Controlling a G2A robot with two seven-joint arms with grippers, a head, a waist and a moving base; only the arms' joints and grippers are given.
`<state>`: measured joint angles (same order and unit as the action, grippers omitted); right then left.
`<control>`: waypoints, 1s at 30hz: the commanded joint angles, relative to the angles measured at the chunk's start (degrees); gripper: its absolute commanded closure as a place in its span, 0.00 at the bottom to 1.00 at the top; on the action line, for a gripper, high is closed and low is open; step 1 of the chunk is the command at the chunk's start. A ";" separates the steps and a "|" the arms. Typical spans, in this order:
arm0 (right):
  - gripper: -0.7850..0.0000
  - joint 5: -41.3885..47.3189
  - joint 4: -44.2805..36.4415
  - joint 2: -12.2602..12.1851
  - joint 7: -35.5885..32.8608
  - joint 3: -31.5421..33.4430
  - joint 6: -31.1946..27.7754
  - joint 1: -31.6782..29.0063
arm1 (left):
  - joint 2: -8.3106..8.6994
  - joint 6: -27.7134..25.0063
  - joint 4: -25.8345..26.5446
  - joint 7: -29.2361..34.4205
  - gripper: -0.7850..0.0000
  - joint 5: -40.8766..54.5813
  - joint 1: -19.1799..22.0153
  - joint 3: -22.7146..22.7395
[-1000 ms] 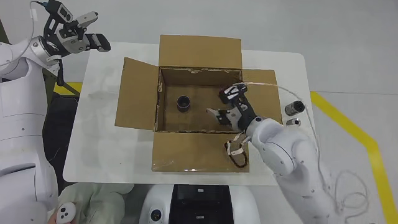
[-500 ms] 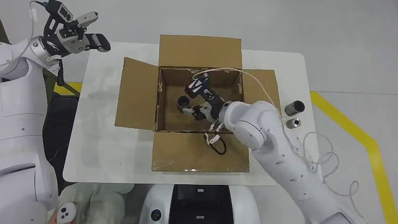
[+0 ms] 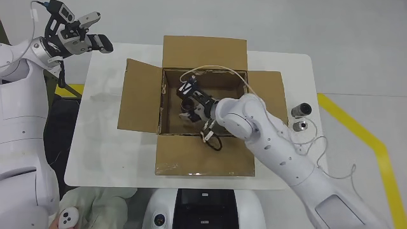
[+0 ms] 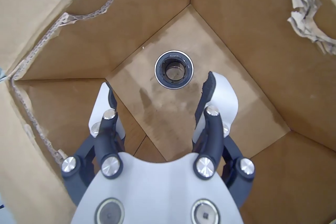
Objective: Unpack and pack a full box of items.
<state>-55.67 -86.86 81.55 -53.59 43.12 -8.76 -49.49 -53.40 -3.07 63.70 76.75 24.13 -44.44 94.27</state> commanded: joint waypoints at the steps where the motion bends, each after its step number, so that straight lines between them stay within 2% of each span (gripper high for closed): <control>1: 0.16 -0.08 1.54 0.31 0.29 -0.63 -0.13 0.82 | 0.00 0.00 0.00 0.00 0.00 0.00 0.00 0.00; 26: 0.16 3.56 20.32 6.05 3.48 -7.75 -0.94 10.05 | 0.00 0.00 0.00 0.00 0.00 0.00 0.00 0.00; 30: 0.20 4.05 22.08 6.80 3.67 -8.30 -1.14 10.81 | 0.00 0.00 0.00 0.00 0.00 0.00 0.00 0.00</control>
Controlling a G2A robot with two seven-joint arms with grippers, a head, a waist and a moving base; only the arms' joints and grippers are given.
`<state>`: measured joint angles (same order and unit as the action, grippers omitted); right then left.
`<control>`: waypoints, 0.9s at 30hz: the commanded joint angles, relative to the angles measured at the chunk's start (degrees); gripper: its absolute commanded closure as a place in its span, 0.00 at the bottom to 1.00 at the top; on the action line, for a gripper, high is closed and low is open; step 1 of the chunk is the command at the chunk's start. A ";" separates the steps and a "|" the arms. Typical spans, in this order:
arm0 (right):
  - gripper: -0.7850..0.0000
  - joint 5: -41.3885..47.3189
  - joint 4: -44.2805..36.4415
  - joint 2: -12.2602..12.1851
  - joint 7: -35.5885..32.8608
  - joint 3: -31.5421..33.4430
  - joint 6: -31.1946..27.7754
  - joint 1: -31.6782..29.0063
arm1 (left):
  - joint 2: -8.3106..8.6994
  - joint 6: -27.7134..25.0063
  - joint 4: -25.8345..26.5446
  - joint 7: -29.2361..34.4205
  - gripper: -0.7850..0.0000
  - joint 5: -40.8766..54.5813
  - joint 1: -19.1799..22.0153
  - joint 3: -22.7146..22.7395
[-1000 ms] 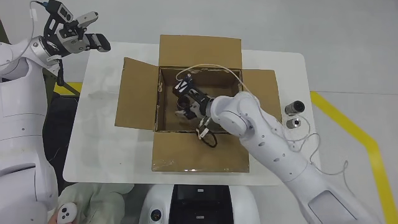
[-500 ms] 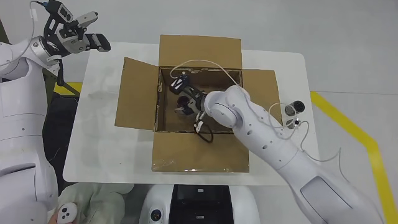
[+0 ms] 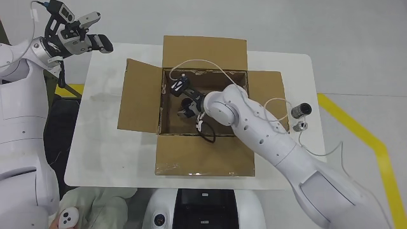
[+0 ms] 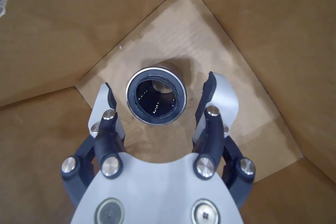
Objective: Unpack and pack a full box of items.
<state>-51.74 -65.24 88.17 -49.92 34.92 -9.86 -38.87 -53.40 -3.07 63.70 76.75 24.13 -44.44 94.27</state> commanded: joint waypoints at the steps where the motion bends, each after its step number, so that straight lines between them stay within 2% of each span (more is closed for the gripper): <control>1: 0.24 0.22 0.68 0.29 0.01 -0.16 -0.04 0.29 | 0.00 0.00 0.00 0.00 0.00 0.00 0.00 0.00; 2: 0.32 0.29 0.98 0.44 0.06 -0.22 -0.07 0.44 | 0.00 0.00 0.00 0.00 0.00 0.00 0.00 0.00; 3: 0.51 0.33 1.35 0.61 0.07 -0.31 -0.12 0.59 | 0.00 0.00 0.00 0.00 0.00 0.00 0.00 0.00; 6: 0.90 0.37 1.61 0.90 -0.18 -0.43 -0.20 0.75 | 0.00 0.00 0.00 0.00 0.00 0.00 0.00 0.00; 7: 1.00 0.26 1.59 0.96 -0.26 -0.44 -0.25 0.77 | 0.00 0.00 0.00 0.00 0.00 0.00 0.00 0.00; 15: 1.00 -1.16 -1.84 0.55 -1.30 1.03 0.00 -0.41 | 0.00 0.00 0.00 0.00 0.00 0.00 0.00 0.00; 27: 1.00 -6.91 -18.86 -2.73 -5.69 7.34 1.45 -8.10 | 0.00 0.00 0.00 0.00 0.00 0.00 0.00 0.00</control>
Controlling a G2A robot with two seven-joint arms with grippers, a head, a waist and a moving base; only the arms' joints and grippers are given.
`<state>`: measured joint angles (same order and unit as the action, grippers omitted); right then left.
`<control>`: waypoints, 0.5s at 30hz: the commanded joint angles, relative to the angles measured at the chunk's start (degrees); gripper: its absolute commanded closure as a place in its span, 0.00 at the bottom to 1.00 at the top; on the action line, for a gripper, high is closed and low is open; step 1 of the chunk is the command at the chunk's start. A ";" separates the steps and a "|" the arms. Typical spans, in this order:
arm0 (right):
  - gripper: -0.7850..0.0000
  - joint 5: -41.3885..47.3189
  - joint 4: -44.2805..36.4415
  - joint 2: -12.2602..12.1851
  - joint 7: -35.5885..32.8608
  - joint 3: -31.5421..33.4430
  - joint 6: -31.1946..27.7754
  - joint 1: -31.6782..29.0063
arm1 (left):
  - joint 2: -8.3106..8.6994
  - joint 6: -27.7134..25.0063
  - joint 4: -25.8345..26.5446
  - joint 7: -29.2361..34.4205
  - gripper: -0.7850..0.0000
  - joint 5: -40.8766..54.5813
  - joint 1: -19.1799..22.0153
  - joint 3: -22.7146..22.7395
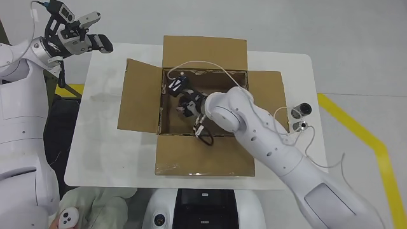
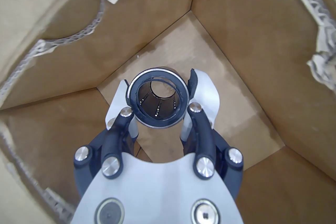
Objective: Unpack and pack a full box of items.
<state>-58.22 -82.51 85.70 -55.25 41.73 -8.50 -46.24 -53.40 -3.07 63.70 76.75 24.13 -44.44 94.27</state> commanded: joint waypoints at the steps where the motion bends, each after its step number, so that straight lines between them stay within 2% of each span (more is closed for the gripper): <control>1: 1.00 -0.95 -3.18 -0.53 -0.75 1.11 0.19 -1.52 | 0.00 0.00 0.00 0.00 0.00 0.00 0.00 0.00; 8: 1.00 -4.54 -13.10 -2.24 -2.37 4.84 0.73 -6.99 | 0.00 0.00 0.00 0.00 0.00 0.00 0.00 0.00; 15: 1.00 -7.20 -19.45 -3.33 -2.63 7.54 1.12 -11.16 | 0.00 0.00 0.00 0.00 0.00 0.00 0.00 0.00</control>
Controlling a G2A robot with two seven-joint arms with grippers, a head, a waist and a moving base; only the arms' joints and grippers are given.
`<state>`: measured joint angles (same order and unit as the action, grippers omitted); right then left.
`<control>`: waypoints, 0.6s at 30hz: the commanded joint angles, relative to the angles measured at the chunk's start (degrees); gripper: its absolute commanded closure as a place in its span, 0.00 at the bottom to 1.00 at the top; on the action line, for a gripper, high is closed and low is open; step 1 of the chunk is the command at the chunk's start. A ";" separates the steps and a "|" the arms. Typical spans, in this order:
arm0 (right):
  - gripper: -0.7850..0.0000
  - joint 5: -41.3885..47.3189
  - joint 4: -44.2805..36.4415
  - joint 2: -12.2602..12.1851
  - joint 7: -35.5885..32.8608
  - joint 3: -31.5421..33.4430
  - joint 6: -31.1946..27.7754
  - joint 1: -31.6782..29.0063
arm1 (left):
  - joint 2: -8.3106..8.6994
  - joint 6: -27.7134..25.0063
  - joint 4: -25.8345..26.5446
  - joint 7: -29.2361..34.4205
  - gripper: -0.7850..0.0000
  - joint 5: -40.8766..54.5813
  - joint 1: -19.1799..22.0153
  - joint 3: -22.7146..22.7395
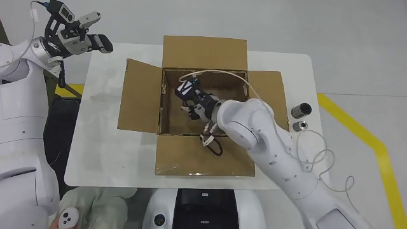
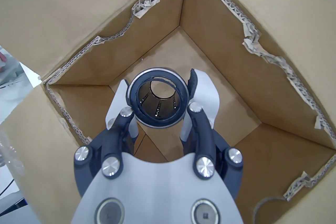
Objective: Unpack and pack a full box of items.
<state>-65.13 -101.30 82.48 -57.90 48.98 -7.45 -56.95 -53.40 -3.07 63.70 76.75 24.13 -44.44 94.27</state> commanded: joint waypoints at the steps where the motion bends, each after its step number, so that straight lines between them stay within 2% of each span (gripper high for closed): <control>1: 1.00 -0.56 -1.34 -0.23 0.02 0.59 0.11 -0.96 | 0.00 0.00 0.00 0.00 0.00 0.00 0.00 0.00; 18: 1.00 -6.74 -11.24 -2.13 1.31 5.90 1.29 -9.29 | 0.00 0.00 0.00 0.00 0.00 0.00 0.00 0.00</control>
<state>-71.37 -111.98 80.44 -56.67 54.72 -6.09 -65.86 -53.40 -3.07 63.70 76.75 24.13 -44.44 94.27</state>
